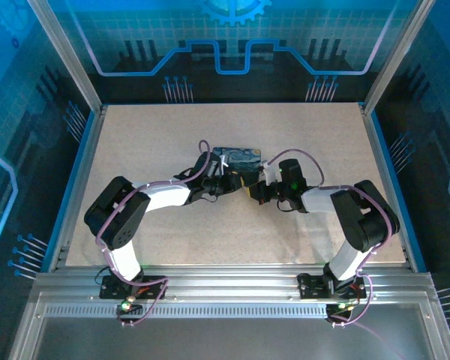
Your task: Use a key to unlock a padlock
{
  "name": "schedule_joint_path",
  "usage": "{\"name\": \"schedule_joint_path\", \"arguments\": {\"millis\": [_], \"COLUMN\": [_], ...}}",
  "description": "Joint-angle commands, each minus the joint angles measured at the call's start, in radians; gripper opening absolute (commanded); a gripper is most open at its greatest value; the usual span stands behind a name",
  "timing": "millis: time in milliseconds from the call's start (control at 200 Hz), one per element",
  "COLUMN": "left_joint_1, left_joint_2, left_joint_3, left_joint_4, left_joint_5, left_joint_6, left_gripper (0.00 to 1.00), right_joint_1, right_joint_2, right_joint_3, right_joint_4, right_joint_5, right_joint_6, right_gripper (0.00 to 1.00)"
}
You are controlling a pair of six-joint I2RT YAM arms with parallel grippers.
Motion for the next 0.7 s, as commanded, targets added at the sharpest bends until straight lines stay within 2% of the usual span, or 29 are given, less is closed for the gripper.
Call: {"name": "schedule_joint_path", "arguments": {"millis": [0, 695], "left_joint_1": [-0.039, -0.042], "left_joint_2": [0.028, 0.030], "left_joint_3": [0.007, -0.003], "left_joint_4": [-0.025, -0.010], "left_joint_5": [0.107, 0.112], "left_joint_6": [0.003, 0.003], "left_gripper": [0.17, 0.17], "right_joint_1": [-0.004, -0.004], "right_joint_2": [-0.019, 0.041], "right_joint_3": [0.089, 0.186], "right_joint_4": [0.175, 0.103], "right_joint_5": [-0.082, -0.172], "right_joint_6": [0.035, 0.073], "right_gripper": [0.00, 0.00]}}
